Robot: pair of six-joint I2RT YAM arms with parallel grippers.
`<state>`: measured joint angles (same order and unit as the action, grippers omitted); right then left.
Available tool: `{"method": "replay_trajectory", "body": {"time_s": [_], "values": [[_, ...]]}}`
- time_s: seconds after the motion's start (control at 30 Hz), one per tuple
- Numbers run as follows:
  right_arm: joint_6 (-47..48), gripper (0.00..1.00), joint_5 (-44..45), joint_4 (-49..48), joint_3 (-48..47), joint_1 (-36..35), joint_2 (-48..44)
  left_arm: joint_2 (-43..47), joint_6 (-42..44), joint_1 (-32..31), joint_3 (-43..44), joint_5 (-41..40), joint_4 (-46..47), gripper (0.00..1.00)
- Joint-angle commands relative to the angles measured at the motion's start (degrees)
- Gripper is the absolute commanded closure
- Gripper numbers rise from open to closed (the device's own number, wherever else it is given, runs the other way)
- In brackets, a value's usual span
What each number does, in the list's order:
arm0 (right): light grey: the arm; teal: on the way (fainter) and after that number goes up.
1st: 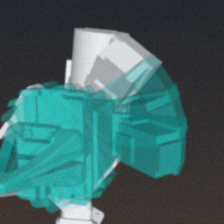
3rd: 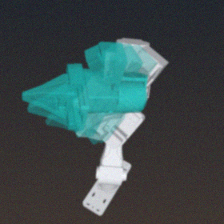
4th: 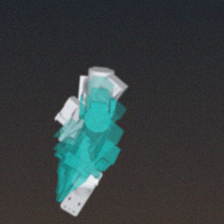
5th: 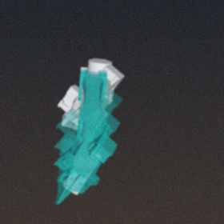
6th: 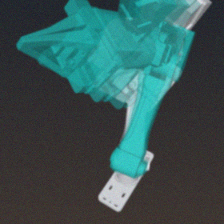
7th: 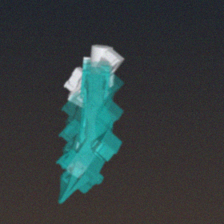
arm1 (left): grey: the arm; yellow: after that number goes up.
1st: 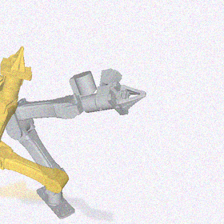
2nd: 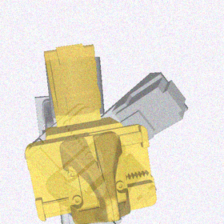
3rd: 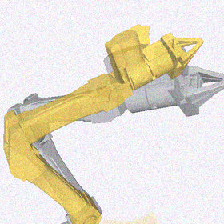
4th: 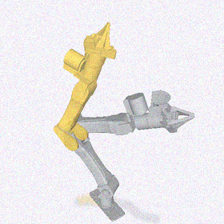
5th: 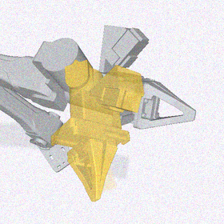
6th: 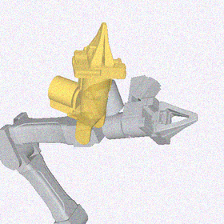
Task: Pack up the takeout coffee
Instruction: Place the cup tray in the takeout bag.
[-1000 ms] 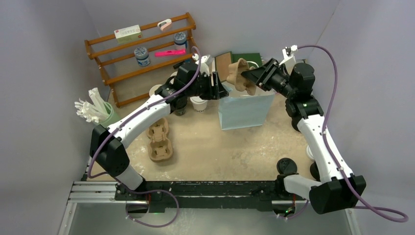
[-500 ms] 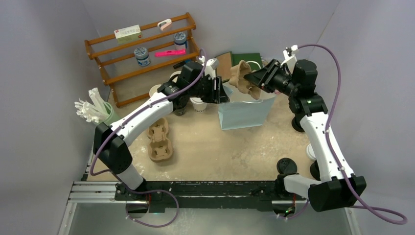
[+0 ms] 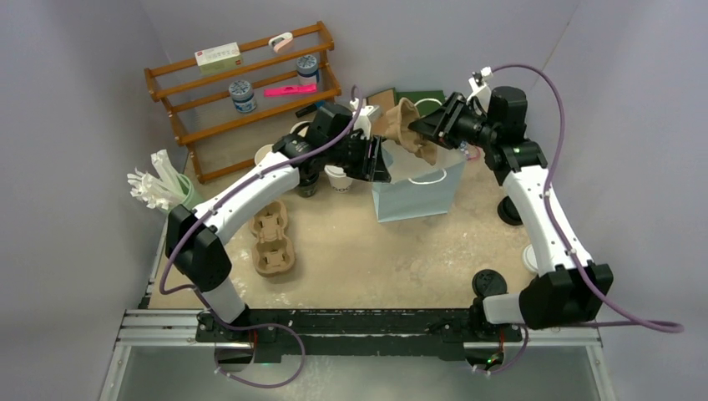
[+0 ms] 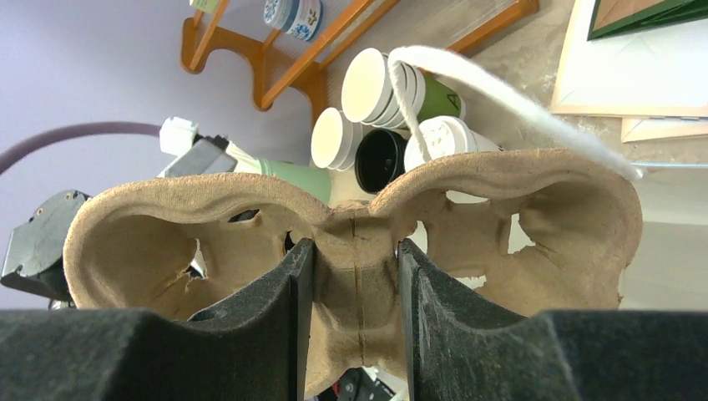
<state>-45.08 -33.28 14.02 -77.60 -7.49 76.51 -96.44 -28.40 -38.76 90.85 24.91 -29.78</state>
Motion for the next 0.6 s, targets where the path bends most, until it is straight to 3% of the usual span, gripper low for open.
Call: {"method": "replay_trajectory", "body": {"time_s": [0.0, 0.17, 0.57], "values": [[0.87, 0.82, -2.87, 0.87, -6.72, 0.19, 2.58, -0.97, 4.53, -0.26, 4.08, 0.93, -4.91, 0.6], [6.34, 0.83, -0.28, 7.09, -7.52, 0.17, 1.99, -0.49, 6.18, -0.26, 7.0, -2.21, -8.44, 0.64], [15.49, 0.86, 7.25, 17.37, -0.91, 0.19, -3.51, 3.19, 3.34, -0.26, 4.05, -6.42, -7.78, 0.89]]}}
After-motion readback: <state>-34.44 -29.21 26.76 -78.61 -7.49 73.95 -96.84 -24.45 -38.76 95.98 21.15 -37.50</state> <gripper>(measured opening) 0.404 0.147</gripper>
